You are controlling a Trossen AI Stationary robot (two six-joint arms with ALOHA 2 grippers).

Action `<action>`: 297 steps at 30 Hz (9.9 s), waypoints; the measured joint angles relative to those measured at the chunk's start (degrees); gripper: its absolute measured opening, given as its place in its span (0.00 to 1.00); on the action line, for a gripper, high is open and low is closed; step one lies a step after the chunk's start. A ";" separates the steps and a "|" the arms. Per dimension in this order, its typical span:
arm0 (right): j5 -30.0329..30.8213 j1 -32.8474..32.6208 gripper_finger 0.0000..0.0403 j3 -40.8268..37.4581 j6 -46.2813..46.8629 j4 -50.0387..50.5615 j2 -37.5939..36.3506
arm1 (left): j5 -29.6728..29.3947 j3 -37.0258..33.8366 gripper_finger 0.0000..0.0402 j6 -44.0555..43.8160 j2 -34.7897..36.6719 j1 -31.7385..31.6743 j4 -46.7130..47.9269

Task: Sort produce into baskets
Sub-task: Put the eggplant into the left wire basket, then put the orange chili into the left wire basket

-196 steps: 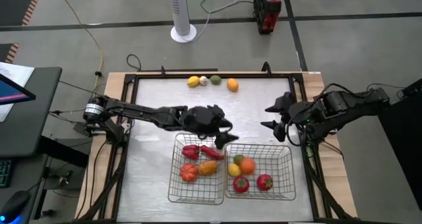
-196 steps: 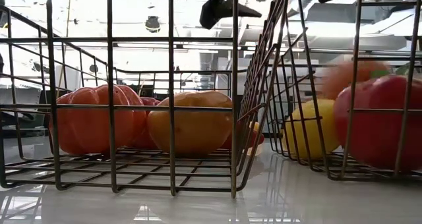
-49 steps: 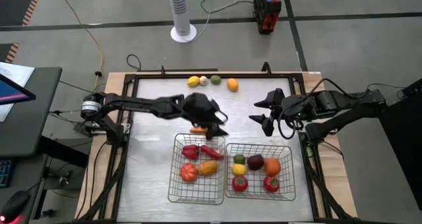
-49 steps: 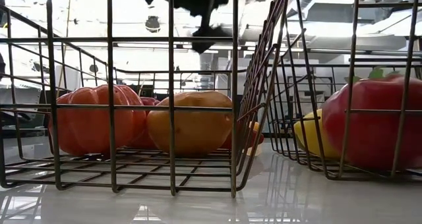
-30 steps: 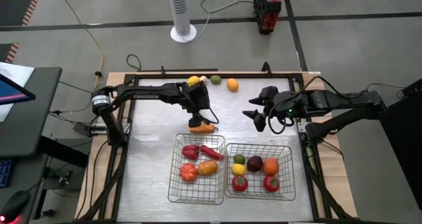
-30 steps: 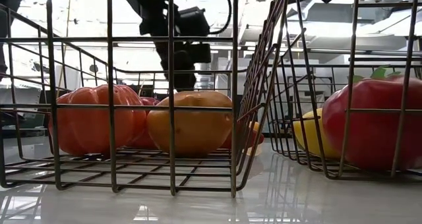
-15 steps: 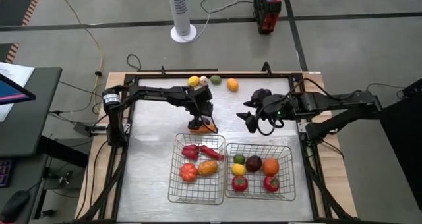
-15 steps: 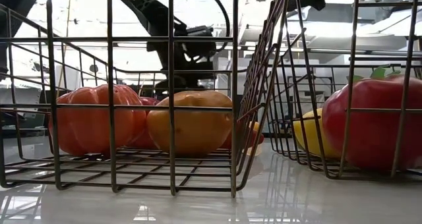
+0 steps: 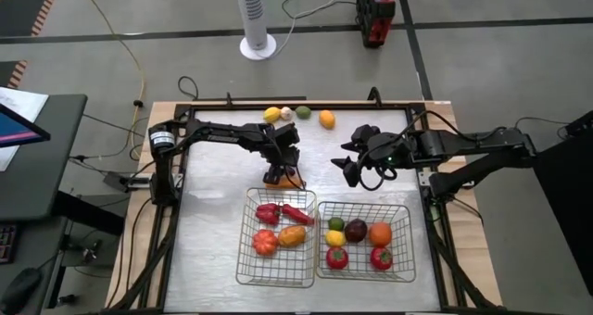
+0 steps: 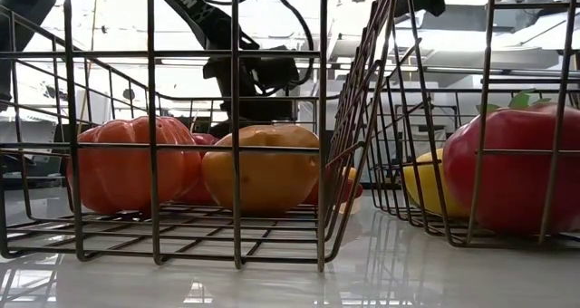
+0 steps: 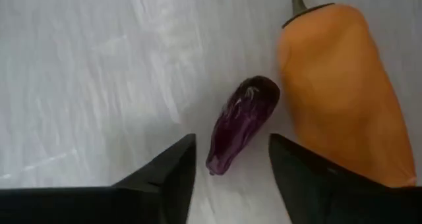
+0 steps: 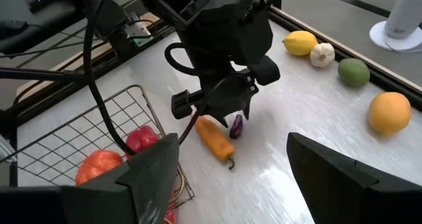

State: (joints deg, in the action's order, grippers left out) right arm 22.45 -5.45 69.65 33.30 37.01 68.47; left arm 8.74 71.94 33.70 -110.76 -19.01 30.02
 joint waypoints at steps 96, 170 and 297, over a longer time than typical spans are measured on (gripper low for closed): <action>-11.91 0.42 0.77 0.01 -8.02 0.24 -8.22 | -42.57 -9.70 0.37 -93.29 47.14 47.36 10.24; -11.86 1.09 0.77 0.02 -7.87 -2.38 -7.76 | -19.16 -0.48 0.00 -83.91 29.42 25.68 -14.62; -8.90 1.53 0.77 0.02 1.38 -0.75 -6.48 | 2.54 -4.48 0.26 40.09 4.01 3.34 -1.16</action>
State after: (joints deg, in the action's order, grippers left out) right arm 13.55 -3.92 69.67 34.68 36.27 61.98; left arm 11.28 67.46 73.79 -106.75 -15.67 28.86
